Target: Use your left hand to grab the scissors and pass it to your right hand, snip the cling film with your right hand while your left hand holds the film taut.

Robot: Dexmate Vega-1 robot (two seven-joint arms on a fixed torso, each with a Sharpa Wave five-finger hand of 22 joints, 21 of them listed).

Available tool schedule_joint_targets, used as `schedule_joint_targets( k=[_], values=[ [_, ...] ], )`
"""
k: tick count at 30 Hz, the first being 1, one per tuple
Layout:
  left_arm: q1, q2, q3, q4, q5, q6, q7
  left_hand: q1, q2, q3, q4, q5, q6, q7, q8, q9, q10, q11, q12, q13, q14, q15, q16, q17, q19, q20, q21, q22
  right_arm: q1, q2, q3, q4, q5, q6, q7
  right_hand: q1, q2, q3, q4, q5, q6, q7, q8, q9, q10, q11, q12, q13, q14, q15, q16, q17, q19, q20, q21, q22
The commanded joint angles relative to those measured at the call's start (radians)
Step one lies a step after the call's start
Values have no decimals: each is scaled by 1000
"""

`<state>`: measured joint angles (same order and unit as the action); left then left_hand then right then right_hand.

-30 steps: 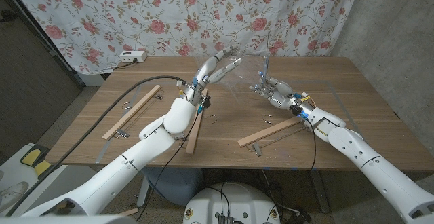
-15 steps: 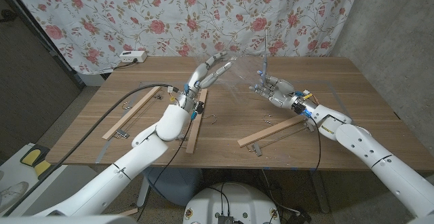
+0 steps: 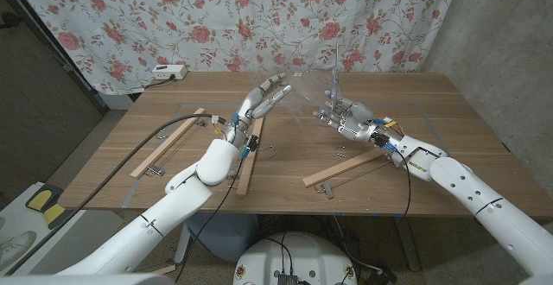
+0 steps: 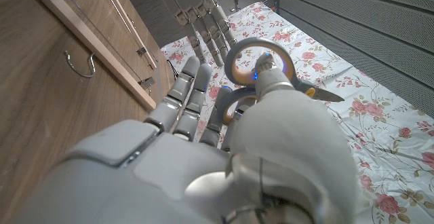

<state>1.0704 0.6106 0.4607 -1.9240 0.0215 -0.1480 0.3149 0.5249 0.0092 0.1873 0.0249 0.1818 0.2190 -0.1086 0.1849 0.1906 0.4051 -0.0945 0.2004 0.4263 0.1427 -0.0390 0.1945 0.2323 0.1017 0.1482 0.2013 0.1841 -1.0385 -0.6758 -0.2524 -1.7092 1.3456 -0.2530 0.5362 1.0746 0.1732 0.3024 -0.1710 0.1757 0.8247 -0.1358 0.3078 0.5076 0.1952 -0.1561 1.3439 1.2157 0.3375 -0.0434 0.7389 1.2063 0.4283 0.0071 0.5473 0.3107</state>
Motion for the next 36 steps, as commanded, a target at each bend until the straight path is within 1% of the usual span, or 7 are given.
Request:
schedule_joint_targets(
  k=[1, 7, 17, 21, 26, 32, 36],
  values=[
    [43, 21, -14, -45, -18, 60, 15, 1, 5, 4, -5, 4, -5, -1, 2, 3, -1, -3, 12, 0, 4, 5, 6, 0, 0, 7, 3, 5, 32, 54, -28, 70, 49, -34, 101, -4, 7, 68, 60, 4, -6, 3, 9, 8, 41, -32, 93, 4, 8, -182, 1, 3, 4, 10, 10, 1],
    [57, 33, -21, -64, -18, 80, 25, 1, 7, 5, -6, 4, -7, -1, 3, 3, -2, -3, 12, -2, 3, 7, 6, 0, -1, 8, 3, 5, 40, 84, -35, 100, 55, -36, 117, -10, 0, 67, 60, 2, -17, 3, 8, 18, 42, -31, 99, 7, 10, -182, 0, 3, 6, 16, 14, -4],
    [75, 52, -26, -94, -25, 112, 24, 4, 8, 7, -10, 4, -11, -3, 3, 2, -5, -3, 13, -4, -1, 10, 6, -2, -2, 9, 3, 5, 51, 111, -40, 136, 42, -27, 157, -59, -95, 6, 47, -4, -44, 21, -2, 26, 32, -27, 113, 10, 9, -178, 15, 8, 25, 31, 28, -22],
    [80, 58, -27, -103, -29, 120, 23, 6, 9, 8, -11, 4, -10, -2, 5, 2, -6, -2, 13, -5, -1, 11, 6, -2, -2, 9, 4, 5, 51, 122, -39, 150, 40, -22, 173, -64, -109, -4, 43, -1, -49, 22, -5, 28, 25, -28, 114, 6, 5, -177, 13, 5, 26, 24, 29, -29],
    [82, 66, -27, -116, -31, 135, 20, 9, 11, 11, -14, 5, -10, -2, 5, 2, -6, -1, 14, -6, -1, 12, 6, -3, -3, 10, 4, 5, 51, 131, -40, 163, 35, -19, 182, -119, -151, -46, 59, 5, -49, 37, -6, 31, 19, -21, 126, 9, 9, -169, 15, -2, 41, 44, 35, -45],
    [84, 73, -26, -127, -31, 147, 19, 14, 16, 14, -17, 5, -10, -2, 7, 2, -7, -3, 15, -7, -1, 12, 7, -4, -3, 10, 4, 5, 52, 132, -42, 169, 23, -18, 189, -136, -174, -68, 59, 9, -49, 50, -9, 29, 9, -11, 128, 5, 8, -157, 16, -10, 51, 55, 37, -57],
    [86, 74, -25, -130, -32, 150, 21, 17, 19, 17, -19, 5, -10, -6, 7, 2, -6, -2, 16, -7, -1, 12, 7, -5, -3, 10, 4, 5, 49, 130, -39, 166, 25, -24, 182, -212, -200, -108, 92, 14, -54, 67, -12, 30, 15, 7, 132, -3, 17, -142, 11, -22, 62, 68, 37, -72]
  ],
)
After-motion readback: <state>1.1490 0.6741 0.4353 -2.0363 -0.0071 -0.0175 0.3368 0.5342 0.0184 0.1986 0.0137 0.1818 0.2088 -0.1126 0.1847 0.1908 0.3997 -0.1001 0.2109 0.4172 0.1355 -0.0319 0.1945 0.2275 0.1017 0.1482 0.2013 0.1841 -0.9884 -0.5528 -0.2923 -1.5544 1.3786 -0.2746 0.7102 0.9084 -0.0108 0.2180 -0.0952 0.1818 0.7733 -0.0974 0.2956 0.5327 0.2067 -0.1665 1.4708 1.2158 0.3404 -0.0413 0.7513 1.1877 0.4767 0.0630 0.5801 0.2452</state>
